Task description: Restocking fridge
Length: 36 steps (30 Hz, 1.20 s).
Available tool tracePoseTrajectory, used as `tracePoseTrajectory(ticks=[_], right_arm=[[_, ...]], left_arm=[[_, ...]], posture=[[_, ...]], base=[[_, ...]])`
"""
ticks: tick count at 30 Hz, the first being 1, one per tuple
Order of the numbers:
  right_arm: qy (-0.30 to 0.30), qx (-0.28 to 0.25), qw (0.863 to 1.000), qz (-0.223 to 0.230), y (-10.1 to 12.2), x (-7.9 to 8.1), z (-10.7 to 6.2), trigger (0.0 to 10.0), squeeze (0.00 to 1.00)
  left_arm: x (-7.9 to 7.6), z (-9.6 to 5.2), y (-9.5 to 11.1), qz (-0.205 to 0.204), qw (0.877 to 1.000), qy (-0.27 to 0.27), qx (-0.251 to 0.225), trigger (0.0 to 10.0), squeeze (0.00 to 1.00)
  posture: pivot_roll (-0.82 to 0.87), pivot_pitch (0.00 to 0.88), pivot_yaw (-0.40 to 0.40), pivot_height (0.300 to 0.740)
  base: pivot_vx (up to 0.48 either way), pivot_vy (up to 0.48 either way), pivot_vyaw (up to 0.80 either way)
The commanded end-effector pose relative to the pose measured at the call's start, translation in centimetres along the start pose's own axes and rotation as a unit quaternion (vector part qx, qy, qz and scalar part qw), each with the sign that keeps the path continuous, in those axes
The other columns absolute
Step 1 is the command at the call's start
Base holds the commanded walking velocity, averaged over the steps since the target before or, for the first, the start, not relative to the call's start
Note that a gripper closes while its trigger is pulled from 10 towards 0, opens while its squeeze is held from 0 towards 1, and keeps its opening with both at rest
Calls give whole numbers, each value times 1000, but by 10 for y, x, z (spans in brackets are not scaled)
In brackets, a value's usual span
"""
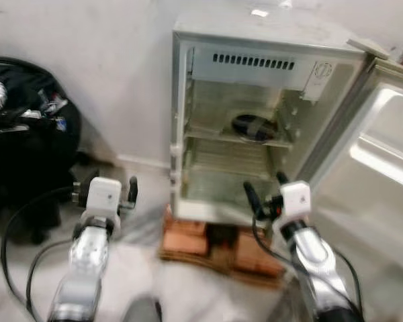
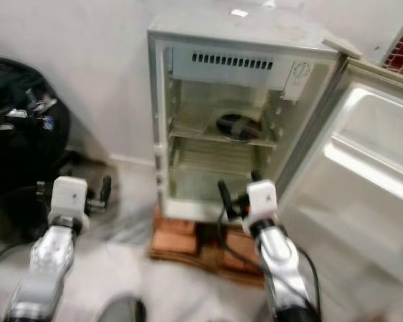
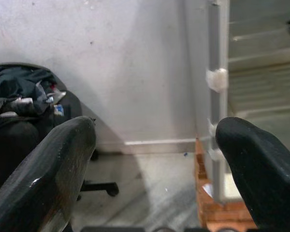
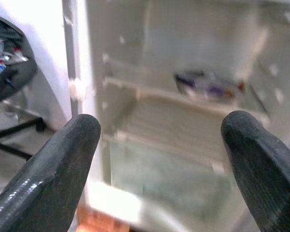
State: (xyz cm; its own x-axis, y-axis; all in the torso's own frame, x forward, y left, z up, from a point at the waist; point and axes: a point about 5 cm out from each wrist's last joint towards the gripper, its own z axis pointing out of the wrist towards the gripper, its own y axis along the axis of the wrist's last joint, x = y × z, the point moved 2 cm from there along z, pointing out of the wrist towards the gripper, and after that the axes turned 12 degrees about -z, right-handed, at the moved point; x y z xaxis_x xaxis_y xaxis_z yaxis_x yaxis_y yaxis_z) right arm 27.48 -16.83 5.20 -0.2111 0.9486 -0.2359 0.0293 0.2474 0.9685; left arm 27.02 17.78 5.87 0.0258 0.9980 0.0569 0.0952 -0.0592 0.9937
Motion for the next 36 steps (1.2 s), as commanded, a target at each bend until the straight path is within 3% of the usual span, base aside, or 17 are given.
tracePoseTrajectory(ticks=[1, 7, 14, 24, 36], right_arm=[[-12, -11, 1000, 8, 8, -4, 1, 10000, 0], [-11, 5, 1000, 14, 1, -2, -8, 10000, 0], [-4, 6, 1000, 12, 6, -2, -1, 10000, 0], [7, -3, 1000, 6, 11, -3, 7, 10000, 0], [75, -2, 997, 20, 11, 16, 8, 10000, 0]], left_arm=[[2, 3, 5, 8, 1000, -4, -10, 10000, 0], [1, -5, -6, 8, 1000, -9, 3, 10000, 0], [-7, -3, -4, 9, 999, -31, -6, 10000, 0], [-7, -2, -2, 12, 999, -35, -10, 10000, 0], [-11, -3, -5, 13, 999, -43, -8, 10000, 0]], posture=[[53, 0, -51, 740], [45, 0, -49, 740], [42, 0, -43, 740], [52, 0, -48, 740], [50, 0, -54, 740]], base=[[-274, 0, 0], [-219, 0, 0], [0, 0, 0], [0, -471, 0], [0, -480, 0]])
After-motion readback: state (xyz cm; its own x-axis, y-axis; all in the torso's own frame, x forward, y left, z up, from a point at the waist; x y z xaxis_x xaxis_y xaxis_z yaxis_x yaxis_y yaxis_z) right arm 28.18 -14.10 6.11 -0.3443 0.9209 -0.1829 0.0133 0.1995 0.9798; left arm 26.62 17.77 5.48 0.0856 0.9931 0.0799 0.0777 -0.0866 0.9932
